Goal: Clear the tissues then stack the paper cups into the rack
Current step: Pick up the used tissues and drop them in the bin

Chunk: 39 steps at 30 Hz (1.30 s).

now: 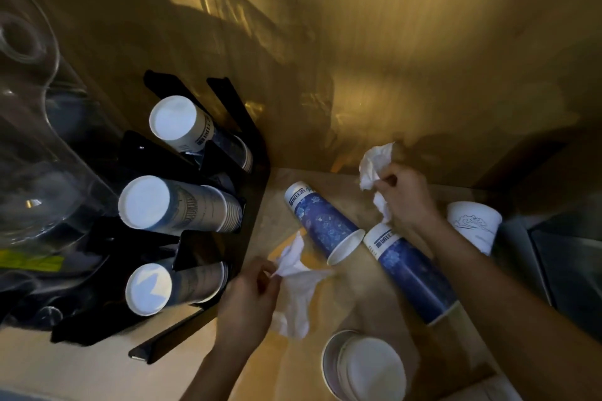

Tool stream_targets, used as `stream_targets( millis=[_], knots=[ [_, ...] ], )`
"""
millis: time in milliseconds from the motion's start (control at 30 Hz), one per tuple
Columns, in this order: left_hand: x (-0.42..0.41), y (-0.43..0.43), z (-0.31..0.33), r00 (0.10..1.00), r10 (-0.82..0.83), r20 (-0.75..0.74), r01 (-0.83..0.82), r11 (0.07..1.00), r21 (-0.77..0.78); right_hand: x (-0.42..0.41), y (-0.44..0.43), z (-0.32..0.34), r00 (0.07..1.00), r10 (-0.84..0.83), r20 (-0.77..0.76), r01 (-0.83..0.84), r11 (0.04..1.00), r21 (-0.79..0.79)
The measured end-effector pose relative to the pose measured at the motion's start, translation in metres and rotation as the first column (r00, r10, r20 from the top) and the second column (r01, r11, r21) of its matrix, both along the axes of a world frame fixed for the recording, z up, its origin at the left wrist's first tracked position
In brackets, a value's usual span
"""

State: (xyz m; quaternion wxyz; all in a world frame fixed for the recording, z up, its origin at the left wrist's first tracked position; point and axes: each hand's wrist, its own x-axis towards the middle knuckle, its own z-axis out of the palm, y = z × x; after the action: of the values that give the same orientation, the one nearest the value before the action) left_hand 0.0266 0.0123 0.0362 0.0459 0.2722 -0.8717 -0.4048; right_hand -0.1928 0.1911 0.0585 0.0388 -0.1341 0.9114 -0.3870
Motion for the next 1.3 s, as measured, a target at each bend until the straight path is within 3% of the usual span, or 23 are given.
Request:
stream_targets(
  millis=[233,733,867,1033,1167,1300],
  knots=[
    [0.013,0.016,0.041,0.966,0.092,-0.24,-0.074,0.994,0.083,0.045,-0.002,0.064,0.981,0.148,-0.122,-0.159,0.984,-0.082],
    [0.129,0.002,0.105,0.817,0.183,-0.546,-0.079,0.975,0.208,0.187,-0.03,0.145,0.858,0.415,-0.302,-0.474,0.867,-0.155],
    [0.173,-0.023,0.113,0.798,0.192,-0.571,-0.086,0.974,0.207,0.237,-0.058,0.15,0.849,0.44,-0.292,-0.502,0.845,-0.184],
    [0.247,-0.066,0.105,0.765,0.311,-0.563,-0.225,0.95,0.218,0.3,-0.106,0.15,0.79,0.482,-0.379,-0.585,0.777,-0.233],
    [0.306,-0.109,0.082,0.744,0.461,-0.484,-0.411,0.886,0.212,0.348,-0.151,0.125,0.726,0.556,-0.406,-0.667,0.714,-0.213],
    [0.348,-0.131,0.045,0.666,0.63,-0.399,-0.543,0.776,0.32,0.385,-0.189,0.078,0.687,0.639,-0.345,-0.721,0.661,-0.211]
  ],
)
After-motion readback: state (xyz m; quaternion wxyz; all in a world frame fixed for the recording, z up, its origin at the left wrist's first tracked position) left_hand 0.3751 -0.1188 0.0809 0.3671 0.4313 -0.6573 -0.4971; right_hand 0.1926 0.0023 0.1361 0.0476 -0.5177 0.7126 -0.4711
